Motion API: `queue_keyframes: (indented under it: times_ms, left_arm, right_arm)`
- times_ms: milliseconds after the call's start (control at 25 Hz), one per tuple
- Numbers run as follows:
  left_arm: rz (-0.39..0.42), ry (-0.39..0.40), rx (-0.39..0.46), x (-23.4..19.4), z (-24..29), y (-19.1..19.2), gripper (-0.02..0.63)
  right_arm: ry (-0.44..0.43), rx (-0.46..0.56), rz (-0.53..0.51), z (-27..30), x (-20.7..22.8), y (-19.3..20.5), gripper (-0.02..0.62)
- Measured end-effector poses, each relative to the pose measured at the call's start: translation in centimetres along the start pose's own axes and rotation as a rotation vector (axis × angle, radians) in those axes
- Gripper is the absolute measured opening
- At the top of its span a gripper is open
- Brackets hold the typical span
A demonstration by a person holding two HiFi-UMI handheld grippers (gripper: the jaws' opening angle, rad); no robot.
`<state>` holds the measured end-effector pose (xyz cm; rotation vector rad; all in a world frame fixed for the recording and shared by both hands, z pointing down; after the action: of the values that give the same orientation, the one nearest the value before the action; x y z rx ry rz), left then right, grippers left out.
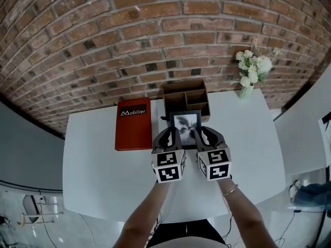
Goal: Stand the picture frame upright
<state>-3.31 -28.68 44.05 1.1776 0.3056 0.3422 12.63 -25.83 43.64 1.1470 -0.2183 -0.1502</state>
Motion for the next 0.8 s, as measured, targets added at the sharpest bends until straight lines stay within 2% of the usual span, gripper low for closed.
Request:
queue_keyframes:
  times_ms: [800]
  left_arm:
    - [-0.030, 0.002, -0.031, -0.9, 3.9, 2.4, 0.063]
  right_arm:
    - [0.040, -0.007, 0.004, 4.2, 1.3, 2.4, 0.081]
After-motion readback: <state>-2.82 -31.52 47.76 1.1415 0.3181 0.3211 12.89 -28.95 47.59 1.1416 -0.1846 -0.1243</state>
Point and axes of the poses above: the fingertips, and each gripper's own axes: z forward along the fingers, x to its right, y out of its underside, the point moved 10 cm from there along -z, backward along the fingers, and after that the axes turned 4 degrees about z, right-handed, at the moved point
